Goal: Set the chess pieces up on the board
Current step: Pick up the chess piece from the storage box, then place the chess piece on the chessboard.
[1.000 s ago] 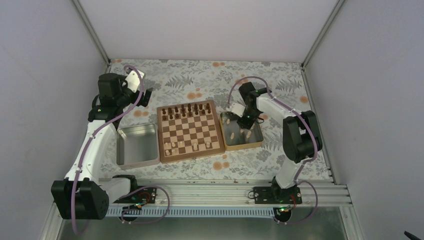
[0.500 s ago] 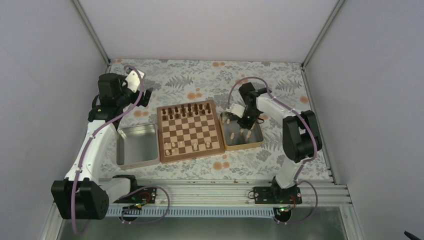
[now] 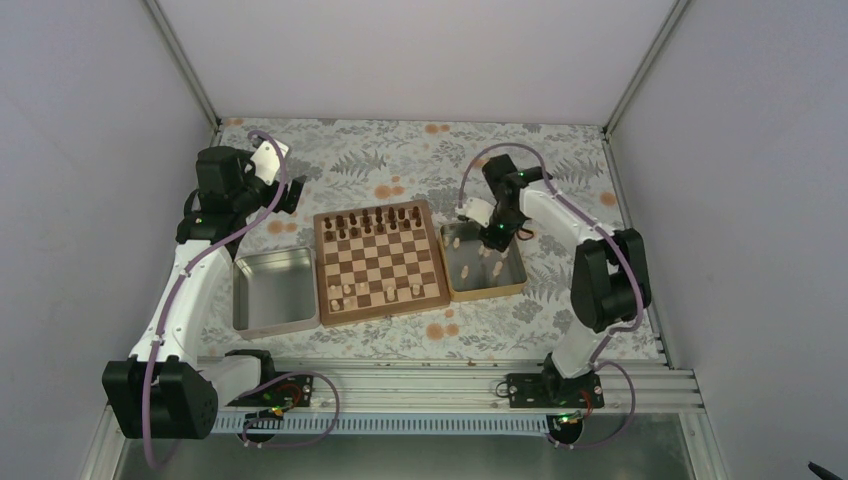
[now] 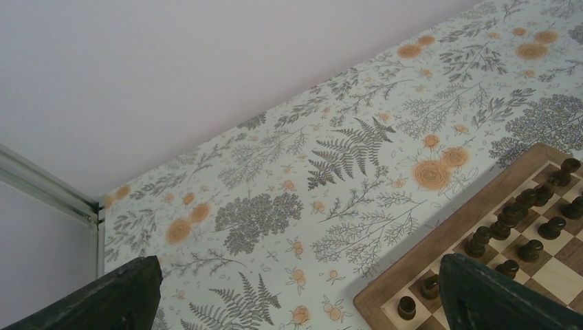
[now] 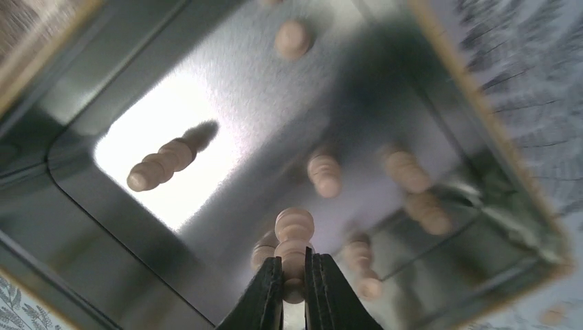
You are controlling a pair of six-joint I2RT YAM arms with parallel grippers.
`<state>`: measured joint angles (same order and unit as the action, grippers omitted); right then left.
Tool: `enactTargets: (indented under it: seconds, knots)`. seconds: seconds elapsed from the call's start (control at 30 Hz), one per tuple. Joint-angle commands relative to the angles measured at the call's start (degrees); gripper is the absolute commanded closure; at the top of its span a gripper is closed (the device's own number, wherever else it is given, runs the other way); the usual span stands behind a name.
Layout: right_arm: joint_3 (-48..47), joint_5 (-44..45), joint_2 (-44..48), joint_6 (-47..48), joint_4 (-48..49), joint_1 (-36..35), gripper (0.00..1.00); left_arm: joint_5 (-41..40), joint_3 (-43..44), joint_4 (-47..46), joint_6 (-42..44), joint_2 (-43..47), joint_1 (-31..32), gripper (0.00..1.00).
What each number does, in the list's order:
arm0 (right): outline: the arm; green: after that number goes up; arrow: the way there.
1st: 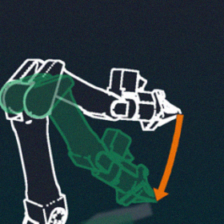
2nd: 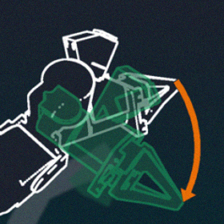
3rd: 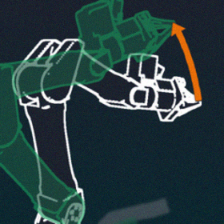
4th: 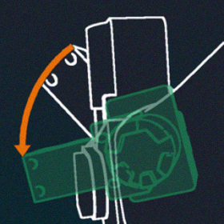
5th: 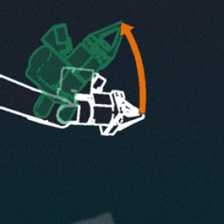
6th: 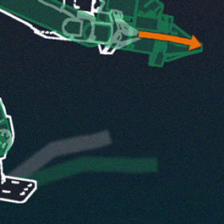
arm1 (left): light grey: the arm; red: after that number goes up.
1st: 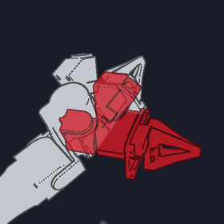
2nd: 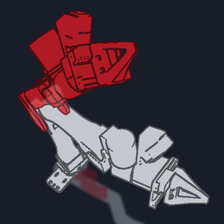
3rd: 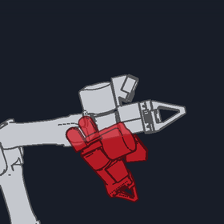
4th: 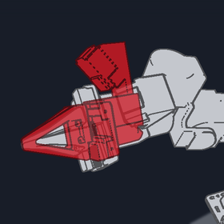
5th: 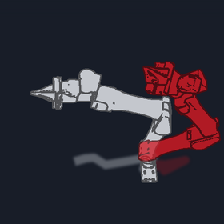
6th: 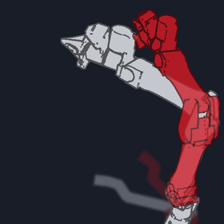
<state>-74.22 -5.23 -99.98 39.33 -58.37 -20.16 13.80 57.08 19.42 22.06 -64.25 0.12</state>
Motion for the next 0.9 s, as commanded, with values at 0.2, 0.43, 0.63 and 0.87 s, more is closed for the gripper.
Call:
enactTargets:
  seconds: [0.2,0.43,0.63,0.87]
  knots:
    - [-15.24,0.34,3.2,-1.26,-8.23,-6.98,0.96,0.64,0.12,0.26,0.61,0.31,-0.3,0.0]
    - [-29.08,1.81,-3.45,-3.42,-13.23,-21.2,0.96,0.54,0.23,0.31,0.61,0.44,-0.3,0.0]
    - [-37.1,1.5,-11.66,-2.81,-14.65,-30.5,0.96,0.39,0.29,0.53,0.61,0.43,-0.36,0.0]
    - [-43.79,0.46,-19.61,-2.23,-15.37,-37.81,0.96,0.17,0.23,0.43,0.61,0.6,-0.47,0.0]
